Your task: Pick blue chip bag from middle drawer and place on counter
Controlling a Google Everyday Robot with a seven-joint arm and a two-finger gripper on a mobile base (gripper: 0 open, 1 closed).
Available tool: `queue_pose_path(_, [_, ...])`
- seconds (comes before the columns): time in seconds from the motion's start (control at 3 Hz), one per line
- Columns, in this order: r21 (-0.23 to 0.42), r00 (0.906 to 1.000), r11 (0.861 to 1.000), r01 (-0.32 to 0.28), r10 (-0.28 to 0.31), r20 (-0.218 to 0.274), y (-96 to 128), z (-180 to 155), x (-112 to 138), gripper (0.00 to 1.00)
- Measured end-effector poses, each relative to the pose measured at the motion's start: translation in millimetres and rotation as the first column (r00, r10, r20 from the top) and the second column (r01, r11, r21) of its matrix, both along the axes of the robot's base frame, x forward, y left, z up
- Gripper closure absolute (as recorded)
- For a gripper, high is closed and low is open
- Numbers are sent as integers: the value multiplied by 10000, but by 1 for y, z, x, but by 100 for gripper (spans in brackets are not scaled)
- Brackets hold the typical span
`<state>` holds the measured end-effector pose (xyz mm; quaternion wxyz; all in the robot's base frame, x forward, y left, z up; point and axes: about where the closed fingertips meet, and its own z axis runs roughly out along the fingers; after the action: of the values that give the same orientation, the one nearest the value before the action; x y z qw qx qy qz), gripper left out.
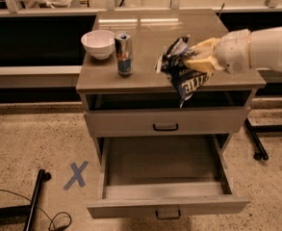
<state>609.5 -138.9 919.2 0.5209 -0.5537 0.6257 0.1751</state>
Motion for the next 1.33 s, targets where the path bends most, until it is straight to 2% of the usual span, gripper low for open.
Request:
queue_pose_path(0.33, [522,9878,9868,1530,-1513,-362,-32,21,45,100])
queue_pose_path(0.67, [1070,9525,9490,2966,-2859,-1046,-64,15,94,98])
queue_pose_path(1.0, [1010,9340,9352,3394,-3223,-1542,-68,-5,120,76])
queue_pose_path(1.33, [1016,9354,9368,3348,-3174,-1558,-65,-5,120,53])
